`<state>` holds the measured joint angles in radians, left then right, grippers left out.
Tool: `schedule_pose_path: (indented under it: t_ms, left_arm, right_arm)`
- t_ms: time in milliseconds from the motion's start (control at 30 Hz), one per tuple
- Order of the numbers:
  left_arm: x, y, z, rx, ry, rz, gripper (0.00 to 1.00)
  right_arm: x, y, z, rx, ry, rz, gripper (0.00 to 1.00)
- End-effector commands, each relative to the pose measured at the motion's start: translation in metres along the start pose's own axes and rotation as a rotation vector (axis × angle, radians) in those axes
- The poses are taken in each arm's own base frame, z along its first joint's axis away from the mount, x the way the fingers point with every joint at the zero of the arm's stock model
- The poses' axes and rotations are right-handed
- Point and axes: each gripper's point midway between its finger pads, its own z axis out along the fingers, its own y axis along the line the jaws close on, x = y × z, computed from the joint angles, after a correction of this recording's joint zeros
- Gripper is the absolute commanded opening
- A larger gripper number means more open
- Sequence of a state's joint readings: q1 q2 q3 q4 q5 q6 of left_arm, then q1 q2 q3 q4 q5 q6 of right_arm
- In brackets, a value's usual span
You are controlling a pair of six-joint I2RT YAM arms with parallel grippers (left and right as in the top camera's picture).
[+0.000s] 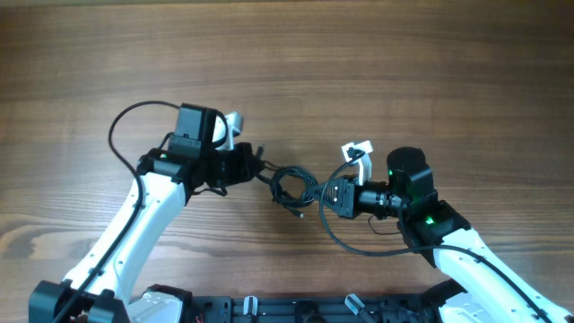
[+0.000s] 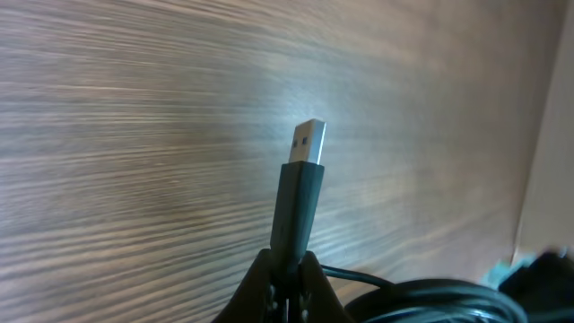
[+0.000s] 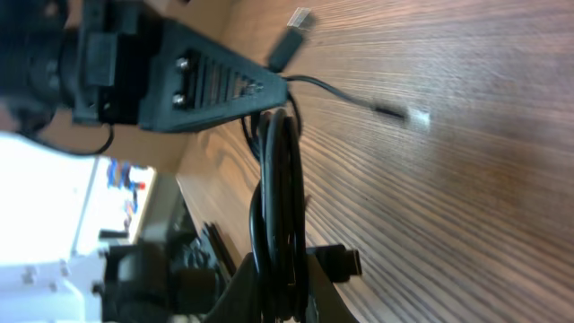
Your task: Untangle cables
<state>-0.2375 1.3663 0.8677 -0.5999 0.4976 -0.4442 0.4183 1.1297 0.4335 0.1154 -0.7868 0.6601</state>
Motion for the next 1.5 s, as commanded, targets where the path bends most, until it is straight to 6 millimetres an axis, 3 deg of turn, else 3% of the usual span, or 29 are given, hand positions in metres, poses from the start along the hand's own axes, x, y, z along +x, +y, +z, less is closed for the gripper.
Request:
schedule_pose_path:
  t_ms: [0, 67, 133, 167, 233, 267, 333, 467, 700, 933, 1000, 1100, 1167, 1267, 1467]
  left_arm:
    - [-0.046, 0.052, -0.025, -0.231, -0.24, -0.19, 0.04]
    - [-0.044, 0.048, -0.023, -0.214, -0.228, -0.184, 0.04]
    - [-0.041, 0.041, -0.021, -0.18, -0.205, -0.173, 0.04]
    - [-0.038, 0.037, -0.019, -0.162, -0.191, -0.164, 0.04]
    - [-0.036, 0.033, -0.017, -0.158, -0.18, -0.125, 0.04]
    - [-0.035, 0.032, -0.017, -0.159, -0.176, -0.098, 0.04]
    - [-0.033, 0.028, -0.015, -0.145, -0.159, -0.042, 0.04]
    - [-0.019, -0.001, -0.011, 0.01, -0.072, 0.103, 0.04]
    - [-0.004, -0.062, -0.023, 0.362, -0.007, 0.309, 0.04]
    - [0.011, -0.088, -0.037, 0.543, 0.063, 0.331, 0.04]
    - [0.015, -0.092, -0.04, 0.576, 0.078, 0.333, 0.04]
    - [0.018, -0.098, -0.044, 0.617, 0.097, 0.332, 0.04]
    - [0.019, -0.098, -0.044, 0.616, 0.098, 0.33, 0.04]
    - [0.019, -0.098, -0.044, 0.616, 0.098, 0.33, 0.04]
    - [0.007, -0.085, -0.038, 0.539, 0.049, 0.317, 0.04]
  right_arm:
    - [-0.007, -0.006, -0.003, 0.03, -0.034, 0.146, 0.11]
    - [-0.007, -0.005, -0.003, 0.029, -0.035, 0.171, 0.16]
    - [-0.007, -0.005, -0.003, 0.027, -0.037, 0.191, 0.32]
    - [-0.007, -0.005, -0.003, 0.027, -0.037, 0.198, 0.43]
    - [-0.007, -0.005, -0.003, 0.028, -0.037, 0.198, 0.85]
    - [-0.007, -0.005, -0.003, 0.028, -0.037, 0.198, 0.99]
    - [-0.009, -0.007, -0.003, 0.038, -0.046, 0.203, 1.0]
    - [-0.012, -0.011, -0.003, 0.058, -0.066, 0.185, 1.0]
    - [-0.008, -0.003, -0.003, 0.024, -0.031, -0.187, 0.98]
    - [-0.021, 0.002, -0.003, 0.023, -0.086, -0.318, 0.98]
    - [-0.025, 0.004, -0.004, 0.02, -0.102, -0.332, 0.98]
    - [-0.024, 0.009, -0.003, -0.004, -0.097, -0.341, 0.78]
    - [-0.017, 0.017, -0.001, -0.044, -0.071, -0.352, 0.45]
    - [-0.006, 0.027, 0.005, -0.078, -0.034, -0.368, 0.05]
    - [-0.002, 0.028, 0.007, -0.082, -0.018, -0.281, 0.05]
